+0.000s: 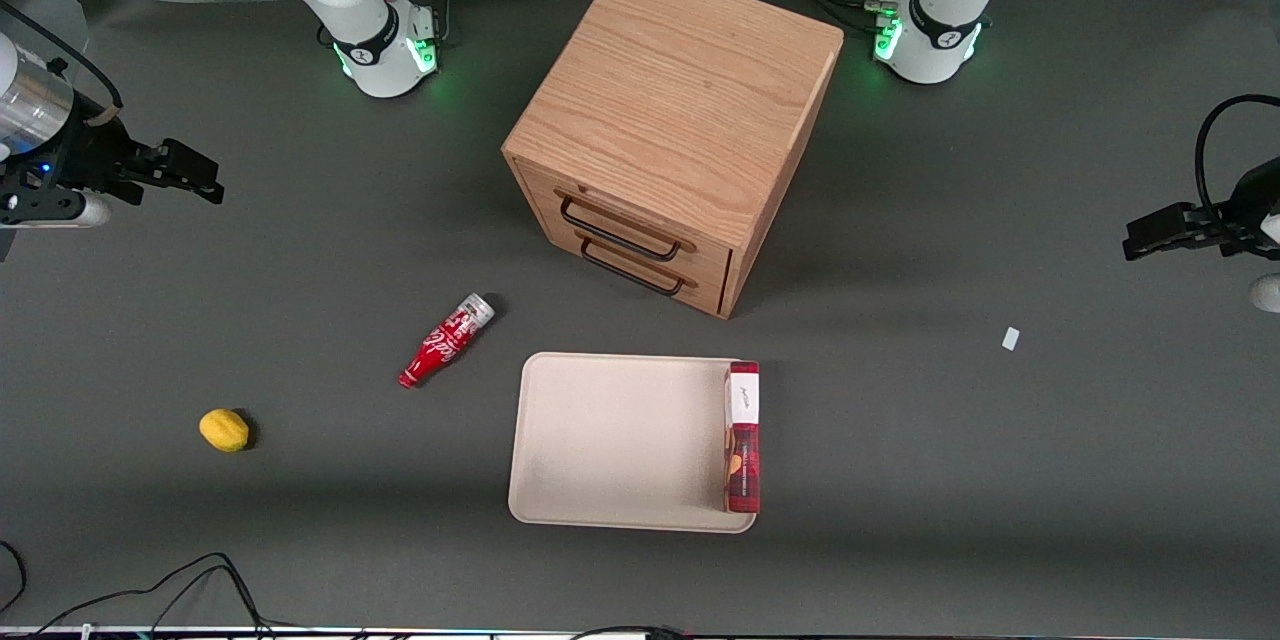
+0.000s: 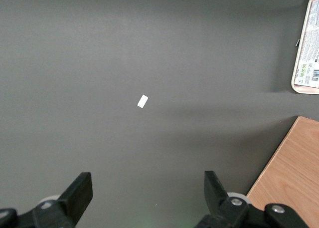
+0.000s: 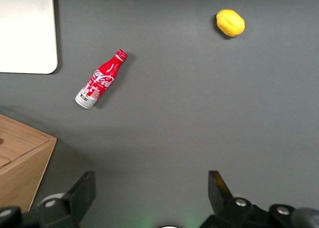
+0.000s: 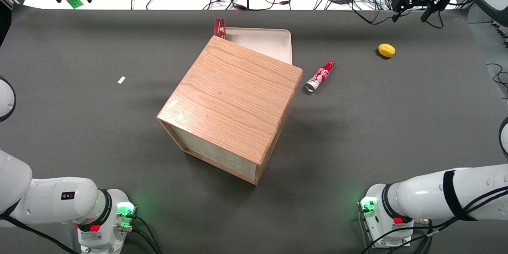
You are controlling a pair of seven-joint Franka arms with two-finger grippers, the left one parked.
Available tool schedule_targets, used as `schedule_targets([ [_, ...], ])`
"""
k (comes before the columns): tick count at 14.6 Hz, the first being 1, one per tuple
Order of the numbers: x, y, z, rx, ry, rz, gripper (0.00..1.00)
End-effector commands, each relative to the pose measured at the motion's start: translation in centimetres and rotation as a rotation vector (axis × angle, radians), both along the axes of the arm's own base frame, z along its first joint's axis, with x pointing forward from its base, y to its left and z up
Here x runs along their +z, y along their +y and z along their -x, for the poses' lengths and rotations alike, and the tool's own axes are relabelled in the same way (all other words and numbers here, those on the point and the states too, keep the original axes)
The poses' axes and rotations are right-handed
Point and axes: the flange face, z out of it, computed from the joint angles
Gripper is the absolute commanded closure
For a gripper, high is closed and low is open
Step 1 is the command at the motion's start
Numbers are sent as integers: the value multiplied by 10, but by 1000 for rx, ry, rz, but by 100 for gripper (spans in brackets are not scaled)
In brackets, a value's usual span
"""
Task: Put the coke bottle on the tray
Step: 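Move the right gripper down over the red Coca-Cola bottle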
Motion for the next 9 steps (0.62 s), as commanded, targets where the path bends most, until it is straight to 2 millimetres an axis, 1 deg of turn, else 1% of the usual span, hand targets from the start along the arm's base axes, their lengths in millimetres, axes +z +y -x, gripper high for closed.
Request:
schedule_targets([
  [1, 6, 5, -3, -12, 8, -12, 0],
  [3, 6, 6, -6, -12, 7, -13, 0],
  [5, 2, 12, -13, -5, 12, -17, 0],
  [6, 1, 23, -18, 11, 10, -14, 0],
  [7, -5, 44, -26, -10, 18, -8, 0],
  [8, -15, 53, -31, -92, 26, 1, 0],
  [9, -27, 69, -37, -152, 33, 8, 0],
])
